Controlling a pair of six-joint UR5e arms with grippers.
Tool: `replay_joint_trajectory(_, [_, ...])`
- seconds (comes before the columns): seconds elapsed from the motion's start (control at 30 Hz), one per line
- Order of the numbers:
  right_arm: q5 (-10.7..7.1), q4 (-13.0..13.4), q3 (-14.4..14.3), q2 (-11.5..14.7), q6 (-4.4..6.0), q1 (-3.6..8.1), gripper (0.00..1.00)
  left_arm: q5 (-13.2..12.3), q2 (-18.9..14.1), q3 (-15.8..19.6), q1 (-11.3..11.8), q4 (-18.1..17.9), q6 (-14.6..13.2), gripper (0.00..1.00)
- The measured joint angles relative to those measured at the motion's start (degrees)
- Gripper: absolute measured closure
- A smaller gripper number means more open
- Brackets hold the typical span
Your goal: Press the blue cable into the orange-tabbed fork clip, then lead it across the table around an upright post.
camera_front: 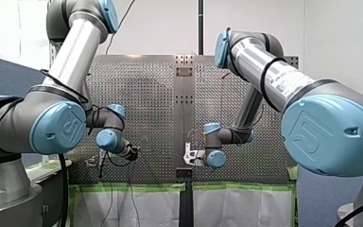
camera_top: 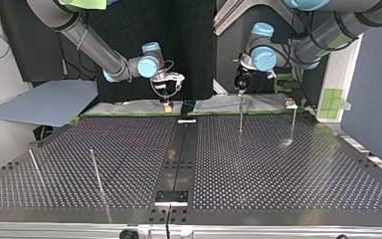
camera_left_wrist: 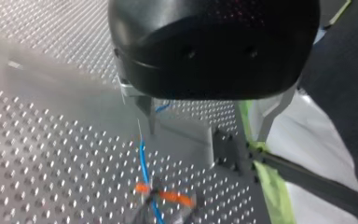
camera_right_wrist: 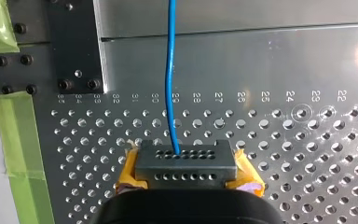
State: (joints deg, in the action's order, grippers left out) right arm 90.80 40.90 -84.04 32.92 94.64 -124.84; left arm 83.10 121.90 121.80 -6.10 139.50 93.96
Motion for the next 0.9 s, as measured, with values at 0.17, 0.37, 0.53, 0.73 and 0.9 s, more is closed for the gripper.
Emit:
replay_joint_trajectory(0.17, [0.0, 0.1, 0.0, -0.03, 0.06, 0.01, 1.0, -0.3, -1.08, 0.0, -1.01, 0.81, -0.85, 0.0])
replay_joint_trajectory(0.37, [-0.37, 0.29, 0.01, -0.14, 0.11, 0.0, 1.0, 0.37, -1.82, 0.0, -2.21, 0.7, -0.83, 0.0])
replay_joint_trajectory(0.53, [-0.47, 0.38, 0.01, -0.23, 0.12, 0.01, 1.0, 2.81, -1.88, 0.0, -3.23, -0.74, 0.82, 0.0])
replay_joint_trajectory(0.73, [-0.53, 0.41, 0.02, -0.37, 0.12, 0.0, 1.0, 6.45, -1.9, -0.1, -4.42, -3.46, 4.09, 0.0])
replay_joint_trajectory(0.9, [-0.53, 0.42, 0.01, -0.44, 0.12, 0.0, 1.0, 9.62, -1.84, -0.71, -5.18, -4.47, 5.93, 0.0])
